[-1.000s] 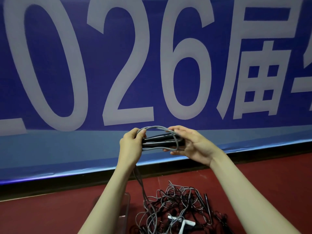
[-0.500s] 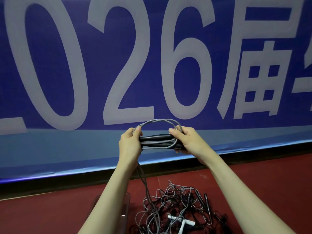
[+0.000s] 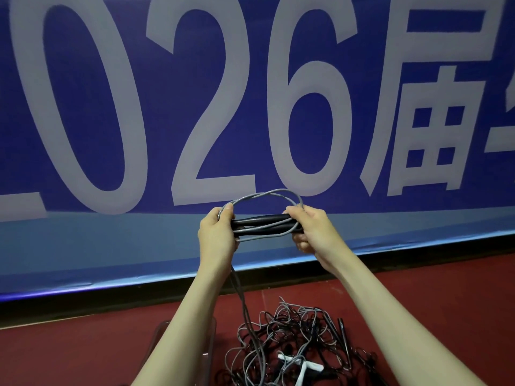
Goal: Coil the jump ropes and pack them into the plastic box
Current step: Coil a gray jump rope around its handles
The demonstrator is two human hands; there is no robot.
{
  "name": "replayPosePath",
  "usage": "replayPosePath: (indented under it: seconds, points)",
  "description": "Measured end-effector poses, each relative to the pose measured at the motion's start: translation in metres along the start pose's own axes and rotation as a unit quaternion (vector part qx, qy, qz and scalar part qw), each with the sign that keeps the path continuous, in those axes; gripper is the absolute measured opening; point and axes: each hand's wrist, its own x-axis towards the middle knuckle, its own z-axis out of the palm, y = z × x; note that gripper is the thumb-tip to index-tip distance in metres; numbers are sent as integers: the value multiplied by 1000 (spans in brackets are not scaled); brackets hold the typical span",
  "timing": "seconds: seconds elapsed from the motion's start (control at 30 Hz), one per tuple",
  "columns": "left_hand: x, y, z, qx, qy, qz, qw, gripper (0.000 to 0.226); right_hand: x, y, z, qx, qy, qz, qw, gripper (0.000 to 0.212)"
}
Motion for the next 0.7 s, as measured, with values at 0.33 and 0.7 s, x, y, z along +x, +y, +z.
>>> replayPosePath:
  seconds: [0.33,0.7]
  points:
    - [7,4,-14,-195,-181,-261,928,23,-3,-10,-15,83,-30,-20,996,16]
    - [-32,-22,20,191,-438,-85,874,42,11,12,-34,-21,209,-104,972,34]
